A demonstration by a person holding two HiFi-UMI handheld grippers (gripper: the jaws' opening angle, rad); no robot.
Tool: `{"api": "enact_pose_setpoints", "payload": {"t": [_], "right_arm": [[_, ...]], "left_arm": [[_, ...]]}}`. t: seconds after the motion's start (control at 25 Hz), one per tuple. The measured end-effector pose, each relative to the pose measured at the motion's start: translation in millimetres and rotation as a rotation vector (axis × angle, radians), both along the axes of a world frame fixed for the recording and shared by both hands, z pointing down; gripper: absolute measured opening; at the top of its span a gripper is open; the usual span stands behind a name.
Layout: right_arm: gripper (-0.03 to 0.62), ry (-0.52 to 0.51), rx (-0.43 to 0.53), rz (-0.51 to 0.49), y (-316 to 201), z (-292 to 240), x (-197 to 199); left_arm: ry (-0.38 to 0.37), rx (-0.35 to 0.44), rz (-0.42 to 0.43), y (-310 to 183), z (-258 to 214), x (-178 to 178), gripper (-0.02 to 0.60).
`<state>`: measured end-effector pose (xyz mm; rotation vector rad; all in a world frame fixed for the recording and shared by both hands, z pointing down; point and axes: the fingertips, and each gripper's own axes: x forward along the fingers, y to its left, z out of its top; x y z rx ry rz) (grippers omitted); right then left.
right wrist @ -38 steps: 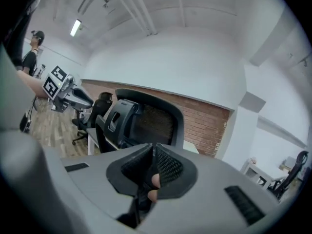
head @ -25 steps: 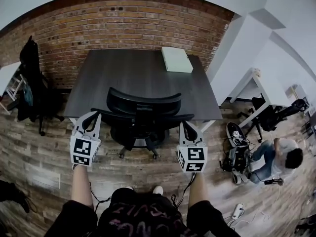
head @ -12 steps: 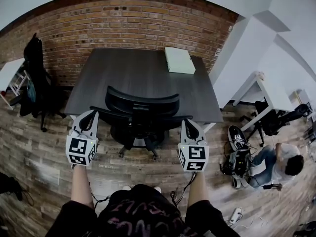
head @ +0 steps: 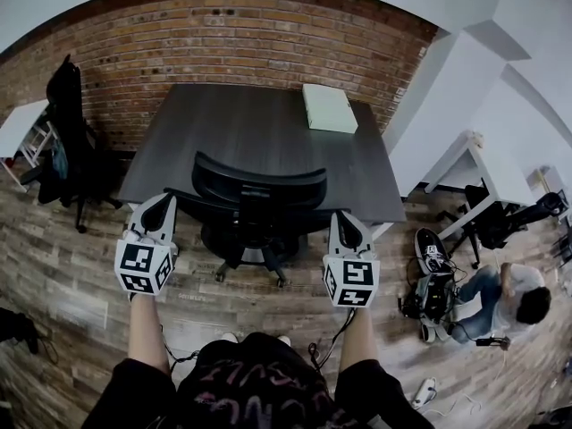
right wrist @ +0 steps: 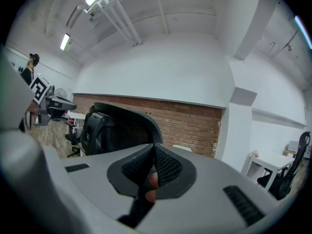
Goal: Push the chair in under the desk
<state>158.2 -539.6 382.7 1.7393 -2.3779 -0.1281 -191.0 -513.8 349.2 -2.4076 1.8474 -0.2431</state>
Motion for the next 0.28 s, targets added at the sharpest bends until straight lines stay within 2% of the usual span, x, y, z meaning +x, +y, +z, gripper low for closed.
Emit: {"api": "enact_pose_setpoints", "payload": {"t": [0.28], "right_arm": [[0.026,0.024,0.011,-0.011,-3.9,-2.6,-1.4]], "left_arm": [[-0.024,0.007,0.009,-4.0,-3.4,6.7,0.014]]}}
